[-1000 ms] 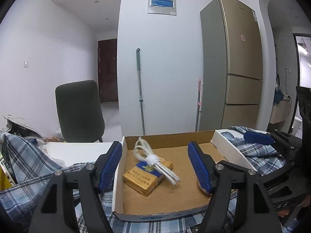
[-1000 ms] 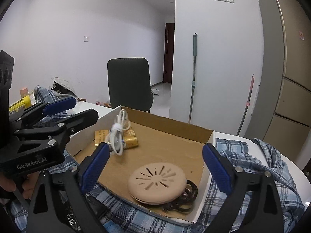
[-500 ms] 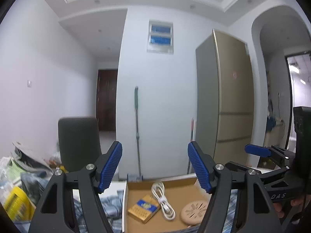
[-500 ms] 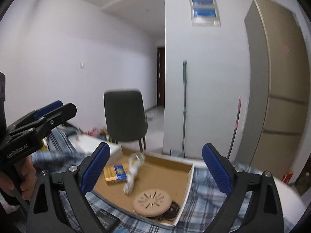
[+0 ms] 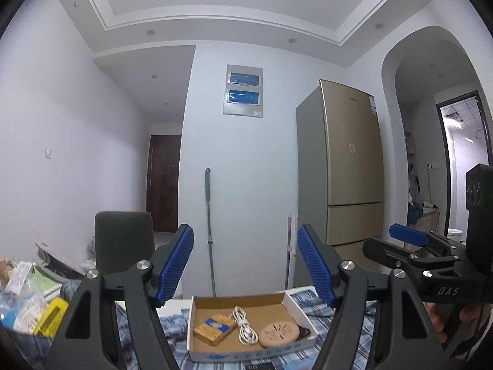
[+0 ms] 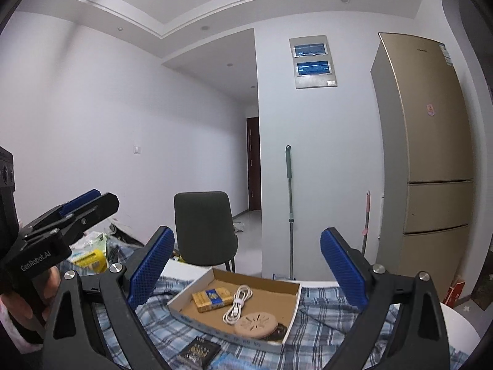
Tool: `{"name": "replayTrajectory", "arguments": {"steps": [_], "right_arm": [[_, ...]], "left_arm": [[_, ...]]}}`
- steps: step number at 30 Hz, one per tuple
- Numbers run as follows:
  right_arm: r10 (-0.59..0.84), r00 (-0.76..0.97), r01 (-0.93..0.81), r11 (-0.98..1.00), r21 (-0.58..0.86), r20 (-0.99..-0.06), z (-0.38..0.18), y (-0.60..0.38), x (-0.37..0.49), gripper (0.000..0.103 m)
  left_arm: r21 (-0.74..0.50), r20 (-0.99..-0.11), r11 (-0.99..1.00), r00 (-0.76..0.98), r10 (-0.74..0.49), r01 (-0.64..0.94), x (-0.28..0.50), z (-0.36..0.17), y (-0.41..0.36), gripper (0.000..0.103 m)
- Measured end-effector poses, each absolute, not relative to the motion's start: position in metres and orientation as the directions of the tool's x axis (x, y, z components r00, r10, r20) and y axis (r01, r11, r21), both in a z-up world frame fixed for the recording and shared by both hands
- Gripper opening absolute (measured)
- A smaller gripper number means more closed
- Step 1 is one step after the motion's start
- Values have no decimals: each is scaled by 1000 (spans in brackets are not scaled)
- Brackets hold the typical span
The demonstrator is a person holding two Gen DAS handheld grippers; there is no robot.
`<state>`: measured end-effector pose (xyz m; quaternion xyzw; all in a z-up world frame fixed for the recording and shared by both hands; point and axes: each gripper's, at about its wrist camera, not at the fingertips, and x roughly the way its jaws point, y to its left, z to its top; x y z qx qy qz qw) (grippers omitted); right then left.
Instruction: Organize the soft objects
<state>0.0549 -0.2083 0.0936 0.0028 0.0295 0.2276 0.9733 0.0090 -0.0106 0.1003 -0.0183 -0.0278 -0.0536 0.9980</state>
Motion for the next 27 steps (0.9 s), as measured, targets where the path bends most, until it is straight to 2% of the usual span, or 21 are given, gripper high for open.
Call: {"name": "replayTrajectory", "arguments": {"steps": [9, 21, 22, 24, 26, 27], "right_arm": [[426, 897, -426, 904, 22, -116, 51, -214, 51, 95], [417, 881, -431, 902, -17, -225, 6, -208, 66, 95], [416, 881, -431, 902, -21, -227, 6, -208, 66, 95], [417, 880, -432, 901, -22, -227, 6, -208, 65, 96], [418, 881, -432, 901, -20, -222, 6, -208, 64, 96], [418, 881, -432, 901, -18, -219, 6, -209, 63, 96]], "left_arm": [[-62, -38, 992, 993, -113, 110, -4, 58, -13, 72], [-32, -135, 996, 987, -92, 88, 19, 13, -13, 72], [-34, -141, 995, 986, -93, 89, 21, 12, -13, 74], [-33, -151, 995, 984, -96, 92, 24, 10, -13, 94], [-32, -155, 995, 983, -98, 94, 25, 8, -12, 98], [-33, -150, 995, 984, -98, 95, 24, 8, -12, 103]]}}
